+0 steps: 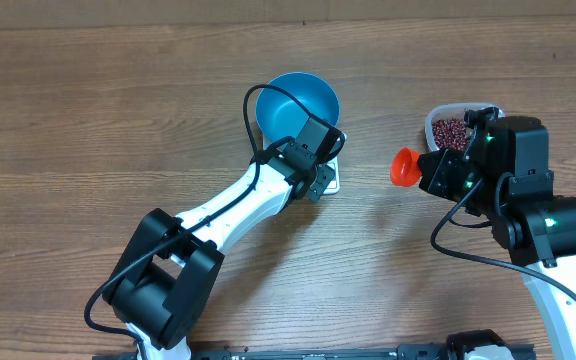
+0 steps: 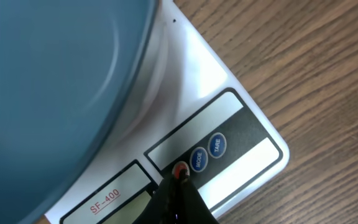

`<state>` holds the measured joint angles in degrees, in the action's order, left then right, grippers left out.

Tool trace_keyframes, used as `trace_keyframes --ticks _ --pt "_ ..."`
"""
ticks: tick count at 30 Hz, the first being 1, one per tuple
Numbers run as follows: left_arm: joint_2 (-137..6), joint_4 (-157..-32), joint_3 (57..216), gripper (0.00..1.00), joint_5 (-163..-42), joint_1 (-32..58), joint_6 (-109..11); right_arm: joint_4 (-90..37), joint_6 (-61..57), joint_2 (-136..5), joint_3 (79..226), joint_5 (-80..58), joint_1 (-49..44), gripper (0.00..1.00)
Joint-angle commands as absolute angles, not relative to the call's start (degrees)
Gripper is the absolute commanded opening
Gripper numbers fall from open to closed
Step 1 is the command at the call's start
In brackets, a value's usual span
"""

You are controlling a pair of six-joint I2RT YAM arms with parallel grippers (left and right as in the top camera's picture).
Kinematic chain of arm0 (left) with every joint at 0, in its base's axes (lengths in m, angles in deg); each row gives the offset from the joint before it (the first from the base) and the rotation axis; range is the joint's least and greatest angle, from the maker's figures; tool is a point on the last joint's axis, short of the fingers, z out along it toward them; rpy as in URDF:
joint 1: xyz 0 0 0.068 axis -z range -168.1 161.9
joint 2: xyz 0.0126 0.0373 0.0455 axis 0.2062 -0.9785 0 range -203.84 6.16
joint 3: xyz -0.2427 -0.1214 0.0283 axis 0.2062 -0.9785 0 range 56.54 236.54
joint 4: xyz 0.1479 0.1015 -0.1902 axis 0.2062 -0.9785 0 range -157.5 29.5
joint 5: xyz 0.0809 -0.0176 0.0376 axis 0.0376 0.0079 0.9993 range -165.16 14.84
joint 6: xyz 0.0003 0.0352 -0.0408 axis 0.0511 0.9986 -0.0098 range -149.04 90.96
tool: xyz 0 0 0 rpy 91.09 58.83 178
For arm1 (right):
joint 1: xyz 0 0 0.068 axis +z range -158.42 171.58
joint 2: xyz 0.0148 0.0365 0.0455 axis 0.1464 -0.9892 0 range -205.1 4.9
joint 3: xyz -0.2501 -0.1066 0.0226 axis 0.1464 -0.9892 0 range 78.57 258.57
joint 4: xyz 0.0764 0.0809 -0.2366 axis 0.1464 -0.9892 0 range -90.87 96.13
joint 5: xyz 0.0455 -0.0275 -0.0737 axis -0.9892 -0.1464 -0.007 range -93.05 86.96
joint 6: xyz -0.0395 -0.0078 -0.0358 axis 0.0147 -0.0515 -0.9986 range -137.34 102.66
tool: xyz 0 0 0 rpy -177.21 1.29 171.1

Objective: Scoop item into bowl and weigh 150g on scale
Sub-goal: 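Move the left gripper down to the scale's buttons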

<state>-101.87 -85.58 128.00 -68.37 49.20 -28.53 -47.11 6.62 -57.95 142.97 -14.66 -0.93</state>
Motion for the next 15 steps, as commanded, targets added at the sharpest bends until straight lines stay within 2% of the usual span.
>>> trace_keyframes --ticks 1,15 --pt "-102.59 -85.19 126.65 0.04 -67.00 49.15 -28.77 -47.37 6.80 -57.49 144.33 -14.75 -1.15 0.04" --pt "-102.62 -84.42 125.99 0.05 -64.42 50.71 -27.74 -47.85 6.84 -57.49 144.33 -14.79 -1.15 0.04"
